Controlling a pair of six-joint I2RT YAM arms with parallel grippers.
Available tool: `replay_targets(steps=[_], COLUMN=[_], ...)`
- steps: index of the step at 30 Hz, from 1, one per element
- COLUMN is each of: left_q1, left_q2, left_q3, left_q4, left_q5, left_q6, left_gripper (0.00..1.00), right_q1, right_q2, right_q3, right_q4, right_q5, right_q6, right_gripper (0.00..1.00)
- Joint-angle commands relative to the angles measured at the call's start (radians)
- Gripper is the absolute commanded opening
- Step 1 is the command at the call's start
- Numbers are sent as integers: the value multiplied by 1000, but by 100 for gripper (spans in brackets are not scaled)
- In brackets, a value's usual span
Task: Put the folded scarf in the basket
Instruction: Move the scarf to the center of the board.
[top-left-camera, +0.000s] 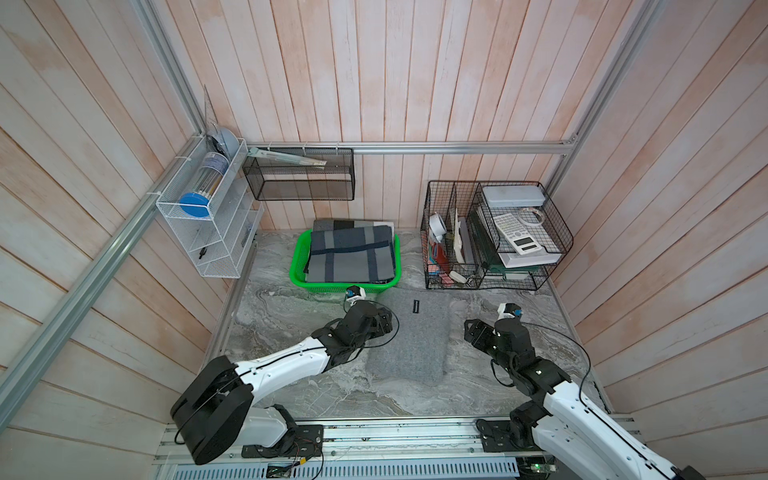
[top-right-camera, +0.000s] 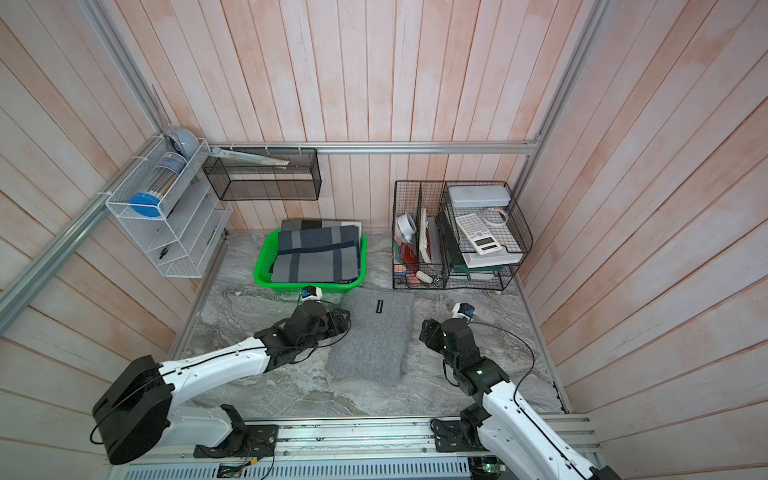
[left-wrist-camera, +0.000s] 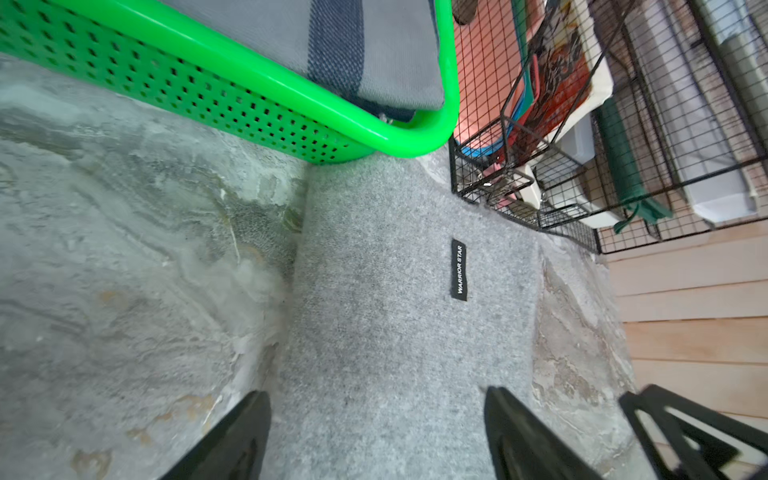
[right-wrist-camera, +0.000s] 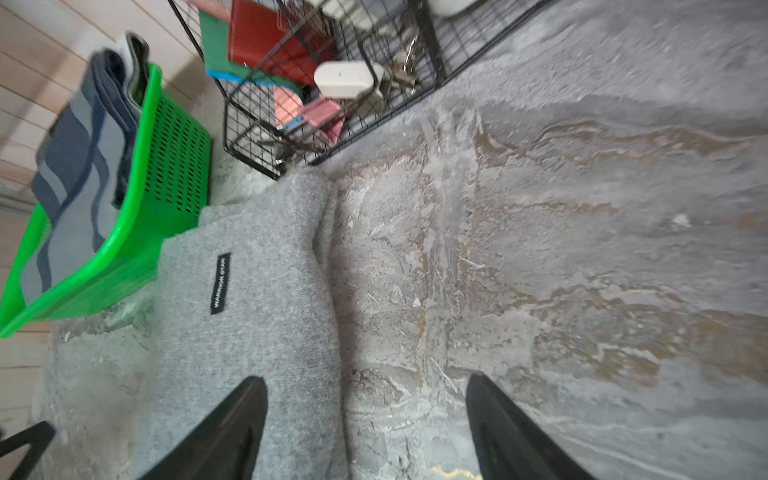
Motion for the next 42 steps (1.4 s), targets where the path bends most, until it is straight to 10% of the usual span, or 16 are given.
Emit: replay_targets(steps=[1,11,16,21,23,28,32,37,42], left_q1=[-7,-102,-109,-108,-108,-108,-108,-108,-109], left_q2=[-52,-179,-225,-261,-275,-317,-337,-350,-353], left_q3=[-57,-175,-217,-169,-163,-174,-157,-169,-189], left_q4=[-68,-44,-83,-313,-381,-475,-546,-523,-413], left_q5=[-43,-168,-241,-388,-423,-467,-491,-476,-426], left_q6=[-74,-282,-376,-430,-462,-525,-533,-528,-436], left_gripper=[89,89,89,90,90,91,92,93,100], right_q1=[-10,69,167,460,581,758,756,428,144], right_q2=[102,337,421,420,428,357,170,66,259], right_q3=[-5,-64,-35,-81,-74,55,20,37,143], right_q4=[196,401,403,489,523,257,183,153,230], right_q5=[-139,-247,-305,-183,-146,55,251,35,-202], right_q6=[-46,-22,-2,140,178,150,141,-48,-217], right_gripper=[82,79,27,8,13,70,79,85,85])
